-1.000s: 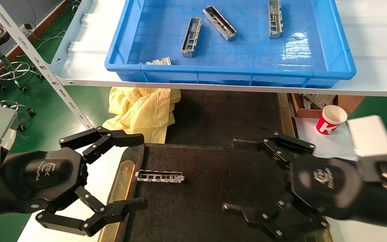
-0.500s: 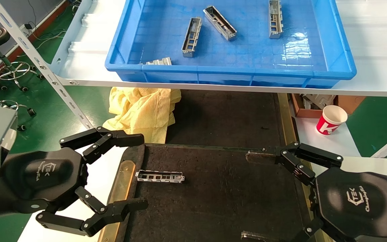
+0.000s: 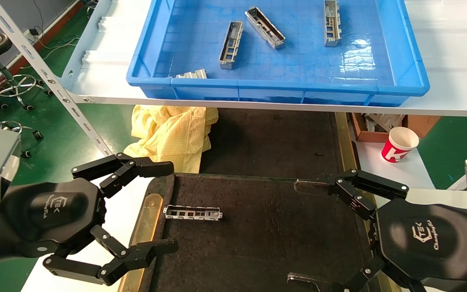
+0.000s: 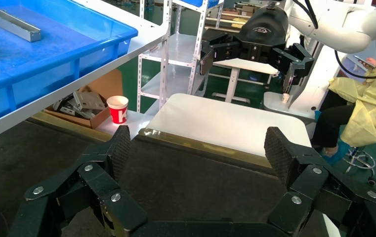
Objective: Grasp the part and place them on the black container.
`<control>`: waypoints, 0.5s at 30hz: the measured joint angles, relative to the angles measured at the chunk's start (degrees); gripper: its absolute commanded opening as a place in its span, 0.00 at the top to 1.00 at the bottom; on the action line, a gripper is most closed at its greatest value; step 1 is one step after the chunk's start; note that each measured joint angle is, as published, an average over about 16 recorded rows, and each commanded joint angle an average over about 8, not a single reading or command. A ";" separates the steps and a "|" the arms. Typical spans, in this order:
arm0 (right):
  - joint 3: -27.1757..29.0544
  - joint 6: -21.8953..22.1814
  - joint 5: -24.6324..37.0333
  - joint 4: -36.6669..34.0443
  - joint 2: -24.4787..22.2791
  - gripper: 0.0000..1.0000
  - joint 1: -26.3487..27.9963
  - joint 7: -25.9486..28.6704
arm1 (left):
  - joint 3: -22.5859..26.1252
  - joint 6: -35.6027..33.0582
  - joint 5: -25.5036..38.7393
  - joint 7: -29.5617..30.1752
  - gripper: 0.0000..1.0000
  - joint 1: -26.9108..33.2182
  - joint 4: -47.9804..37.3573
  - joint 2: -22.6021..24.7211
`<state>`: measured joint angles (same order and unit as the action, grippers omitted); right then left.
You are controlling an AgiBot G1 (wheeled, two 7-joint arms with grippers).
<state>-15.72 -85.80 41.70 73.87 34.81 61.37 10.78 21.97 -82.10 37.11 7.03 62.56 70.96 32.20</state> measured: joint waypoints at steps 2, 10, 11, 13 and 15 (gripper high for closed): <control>-0.07 0.03 0.01 -0.08 0.05 0.00 0.05 -0.02 | 0.00 0.00 0.00 0.00 0.00 0.00 0.00 0.00; -0.28 0.09 0.05 -0.29 0.20 0.00 0.17 -0.06 | 0.00 0.00 0.00 0.00 0.00 0.00 0.00 0.00; -0.30 0.10 0.06 -0.31 0.21 0.00 0.18 -0.07 | 0.00 0.00 0.00 0.00 0.00 0.00 0.00 0.00; -0.33 0.11 0.07 -0.35 0.23 0.00 0.20 -0.07 | 0.00 0.00 0.00 0.00 0.00 0.00 0.00 0.00; -0.36 0.12 0.08 -0.37 0.25 0.00 0.21 -0.08 | 0.00 0.00 0.00 0.00 0.00 0.00 0.00 0.00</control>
<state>-16.08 -85.68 41.78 73.50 35.05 61.58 10.70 21.97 -82.10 37.11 7.03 62.56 70.96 32.20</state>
